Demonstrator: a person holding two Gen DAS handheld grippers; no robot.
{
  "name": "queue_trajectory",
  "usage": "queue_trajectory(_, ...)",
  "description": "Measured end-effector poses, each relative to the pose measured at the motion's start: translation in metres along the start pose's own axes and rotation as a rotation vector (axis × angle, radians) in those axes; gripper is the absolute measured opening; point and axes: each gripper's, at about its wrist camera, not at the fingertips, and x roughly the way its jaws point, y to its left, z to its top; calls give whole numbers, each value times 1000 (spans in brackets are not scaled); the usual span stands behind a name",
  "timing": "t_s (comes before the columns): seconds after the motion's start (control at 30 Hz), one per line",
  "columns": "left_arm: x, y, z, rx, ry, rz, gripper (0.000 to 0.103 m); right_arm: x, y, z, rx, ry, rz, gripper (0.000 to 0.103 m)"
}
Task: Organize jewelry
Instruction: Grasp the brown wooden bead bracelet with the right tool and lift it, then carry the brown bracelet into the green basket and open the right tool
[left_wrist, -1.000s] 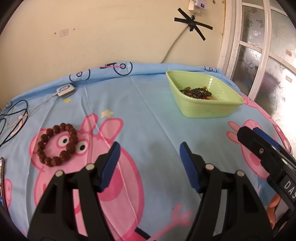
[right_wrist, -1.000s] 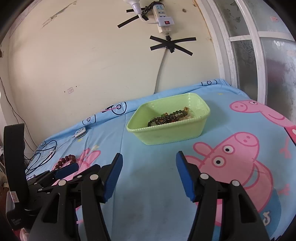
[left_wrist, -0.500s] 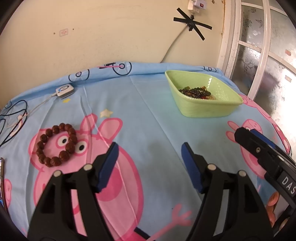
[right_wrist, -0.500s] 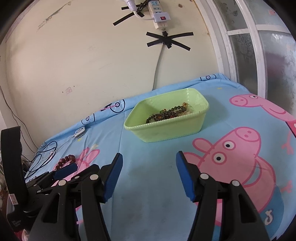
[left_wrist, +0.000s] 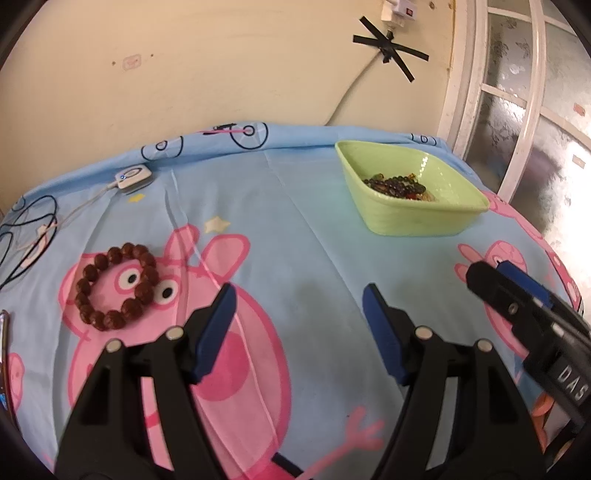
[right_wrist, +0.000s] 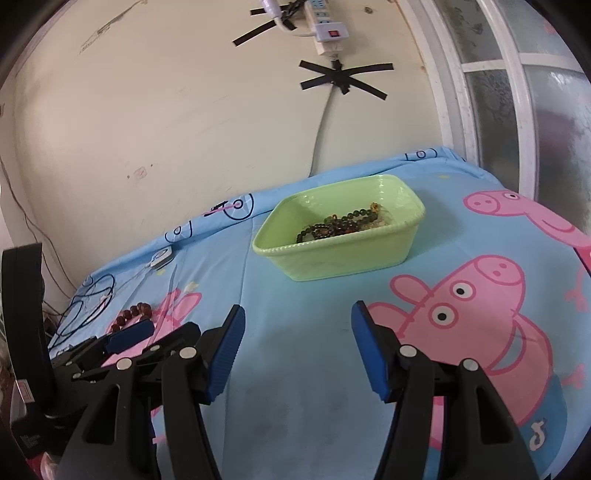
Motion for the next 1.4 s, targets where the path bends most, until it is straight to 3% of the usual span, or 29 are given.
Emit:
queue_trajectory(0.23,-8,39,1,-98,42,-4,68,18,24,0,-119,83,66,36)
queue_trajectory(0.43,-41,131,12,-223,-3,133,68,47,61,10,-209,173,209,34)
queue_trajectory(0.53,-44,179,12,-314,31,175,67,74,88,17,-252,261,293,26)
queue_trajectory(0.6,-42,190,11,-326,58,172,60,92,110,22,-290,313,350,18)
queue_trajectory(0.73,-24,186,17,-255,106,178,60,119,145,26,-338,366,414,9)
queue_trajectory(0.83,-3,186,18,-227,171,186,50,144,168,28,-368,412,436,9)
queue_trajectory(0.93,10,186,13,-213,197,242,32,166,186,24,-383,471,454,9)
queue_trajectory(1.0,7,187,11,-220,195,261,16,183,192,14,-397,525,456,0)
queue_trajectory(1.03,5,188,11,-231,194,260,15,186,191,14,-384,506,466,0)
queue_trajectory(1.17,-3,179,16,-285,191,164,14,178,174,19,-319,510,495,0)
queue_trajectory(1.23,-5,159,28,-246,166,143,14,164,162,23,-316,477,501,0)
queue_trajectory(1.4,-3,81,78,-115,81,1,14,129,102,63,-236,351,468,0)
